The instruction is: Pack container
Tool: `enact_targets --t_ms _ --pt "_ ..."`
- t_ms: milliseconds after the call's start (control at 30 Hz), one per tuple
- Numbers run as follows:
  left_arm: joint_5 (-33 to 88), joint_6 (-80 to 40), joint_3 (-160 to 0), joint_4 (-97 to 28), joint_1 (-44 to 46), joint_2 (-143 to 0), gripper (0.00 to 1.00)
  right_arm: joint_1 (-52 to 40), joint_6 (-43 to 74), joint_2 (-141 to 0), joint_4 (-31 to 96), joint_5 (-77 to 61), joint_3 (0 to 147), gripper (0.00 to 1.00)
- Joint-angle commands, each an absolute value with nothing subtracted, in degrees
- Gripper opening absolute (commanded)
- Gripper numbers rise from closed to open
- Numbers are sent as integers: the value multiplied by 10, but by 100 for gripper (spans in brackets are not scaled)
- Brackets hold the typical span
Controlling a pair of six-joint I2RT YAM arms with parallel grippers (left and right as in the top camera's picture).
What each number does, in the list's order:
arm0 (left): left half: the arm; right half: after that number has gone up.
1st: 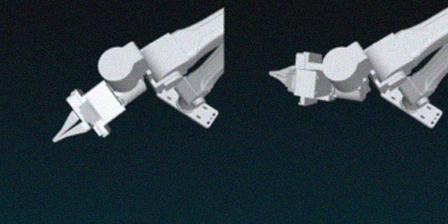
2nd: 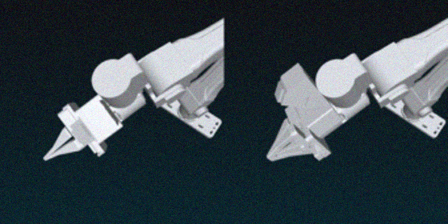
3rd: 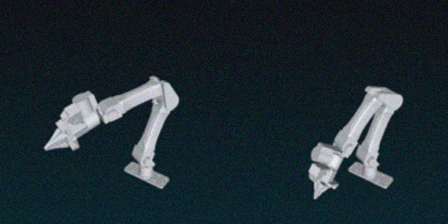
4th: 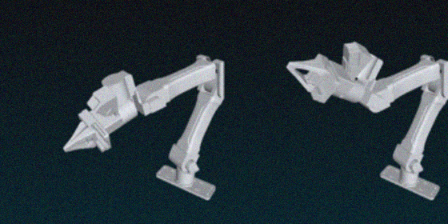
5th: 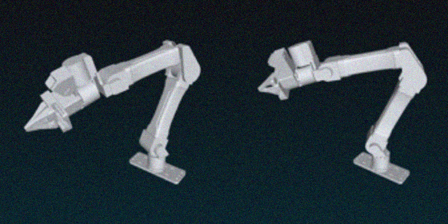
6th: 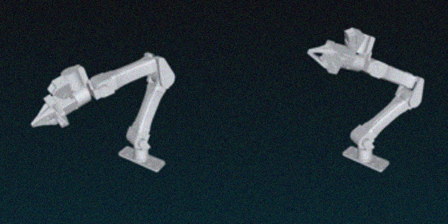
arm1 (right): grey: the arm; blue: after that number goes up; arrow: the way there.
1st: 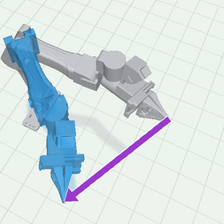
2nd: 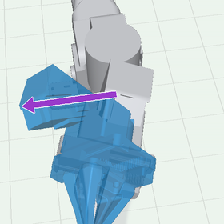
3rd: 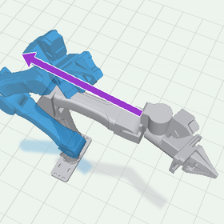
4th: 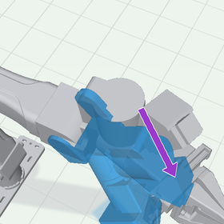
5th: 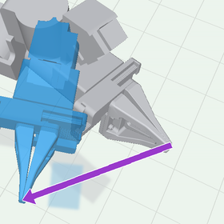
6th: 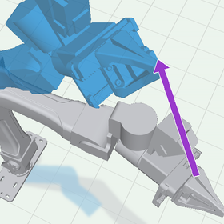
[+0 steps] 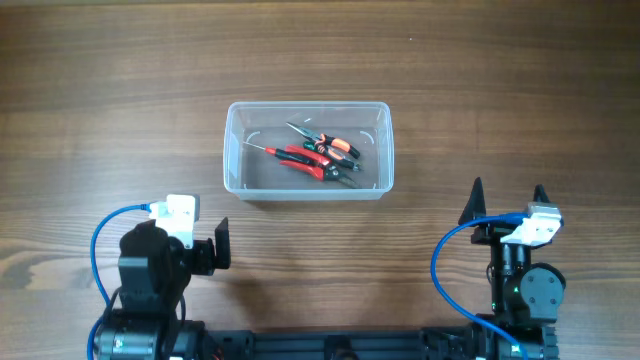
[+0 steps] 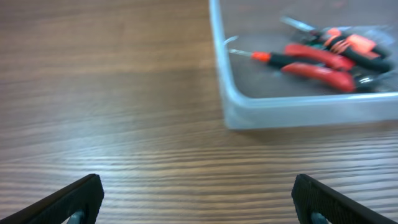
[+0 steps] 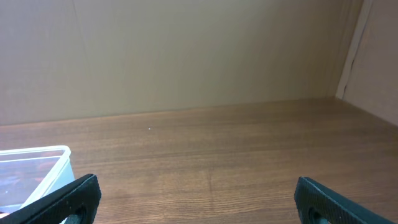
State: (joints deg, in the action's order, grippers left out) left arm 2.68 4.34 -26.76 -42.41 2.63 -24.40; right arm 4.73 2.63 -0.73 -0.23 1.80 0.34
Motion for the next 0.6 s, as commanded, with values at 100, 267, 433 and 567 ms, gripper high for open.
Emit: enact_targets --t_ms 100,267,433,567 --pt "110 21 -265 -368 26 -103 100 43 36 -1 -7 30 3 100" --pt "71 21 -260 -359 26 -19 100 43 36 -1 -7 30 3 100" --pt "55 22 -203 -240 26 -2 100 43 36 -1 -7 30 3 100" --pt "55 21 -105 -68 26 -2 100 43 36 -1 -7 30 3 100"
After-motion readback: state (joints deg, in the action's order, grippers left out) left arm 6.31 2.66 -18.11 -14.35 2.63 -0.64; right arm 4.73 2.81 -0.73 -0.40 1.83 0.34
